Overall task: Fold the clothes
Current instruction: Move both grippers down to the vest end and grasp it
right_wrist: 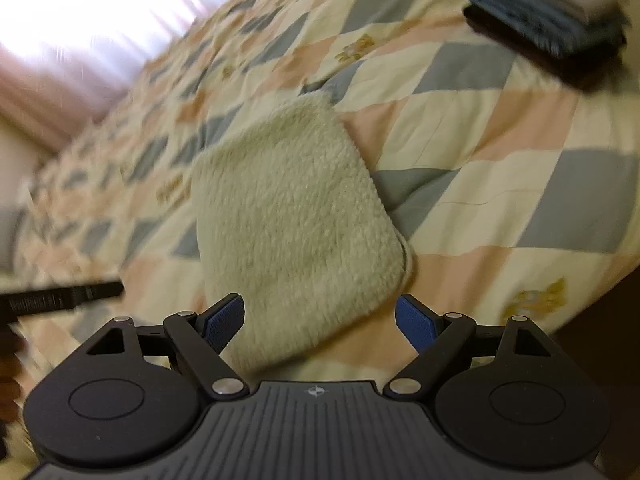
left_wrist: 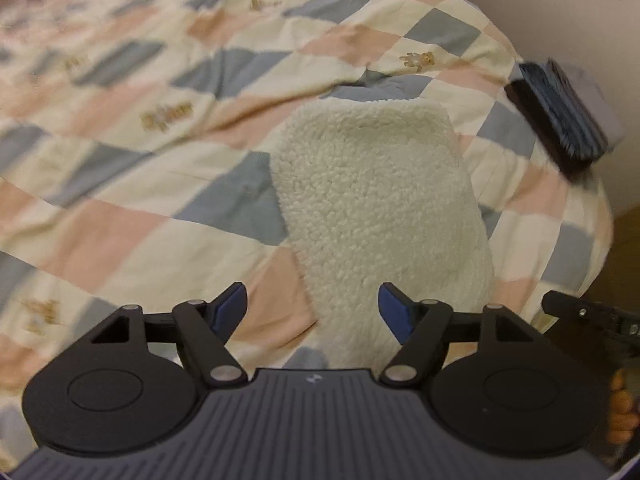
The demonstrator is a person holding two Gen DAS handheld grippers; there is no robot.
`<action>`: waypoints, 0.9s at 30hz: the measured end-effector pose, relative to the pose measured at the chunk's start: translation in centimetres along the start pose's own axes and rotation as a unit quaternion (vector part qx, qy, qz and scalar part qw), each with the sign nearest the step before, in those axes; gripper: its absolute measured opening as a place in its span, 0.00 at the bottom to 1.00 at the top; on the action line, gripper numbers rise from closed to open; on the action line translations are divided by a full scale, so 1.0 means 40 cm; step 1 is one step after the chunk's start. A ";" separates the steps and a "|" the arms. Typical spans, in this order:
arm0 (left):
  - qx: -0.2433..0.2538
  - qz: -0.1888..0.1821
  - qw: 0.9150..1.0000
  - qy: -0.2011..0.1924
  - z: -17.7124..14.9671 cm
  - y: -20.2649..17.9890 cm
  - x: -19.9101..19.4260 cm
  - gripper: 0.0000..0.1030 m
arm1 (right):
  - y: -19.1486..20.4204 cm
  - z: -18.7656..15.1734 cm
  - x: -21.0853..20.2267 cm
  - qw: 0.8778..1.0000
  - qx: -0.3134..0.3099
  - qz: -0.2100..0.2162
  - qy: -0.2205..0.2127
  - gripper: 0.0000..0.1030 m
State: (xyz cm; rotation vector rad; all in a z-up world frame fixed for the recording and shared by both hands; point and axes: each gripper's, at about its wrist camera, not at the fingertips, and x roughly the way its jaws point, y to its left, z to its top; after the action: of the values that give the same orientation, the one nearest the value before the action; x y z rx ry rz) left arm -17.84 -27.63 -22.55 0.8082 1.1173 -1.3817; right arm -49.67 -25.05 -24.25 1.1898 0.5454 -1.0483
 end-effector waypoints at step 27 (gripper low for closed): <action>-0.164 -0.252 0.951 0.068 0.126 0.194 0.454 0.83 | -0.306 0.240 0.510 0.960 0.120 0.235 0.089 0.93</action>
State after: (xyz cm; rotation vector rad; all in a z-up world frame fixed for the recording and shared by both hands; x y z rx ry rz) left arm -12.04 -37.77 -39.23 0.3901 1.6921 -1.5063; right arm -52.82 -41.59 -43.60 1.5463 0.2530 -0.6117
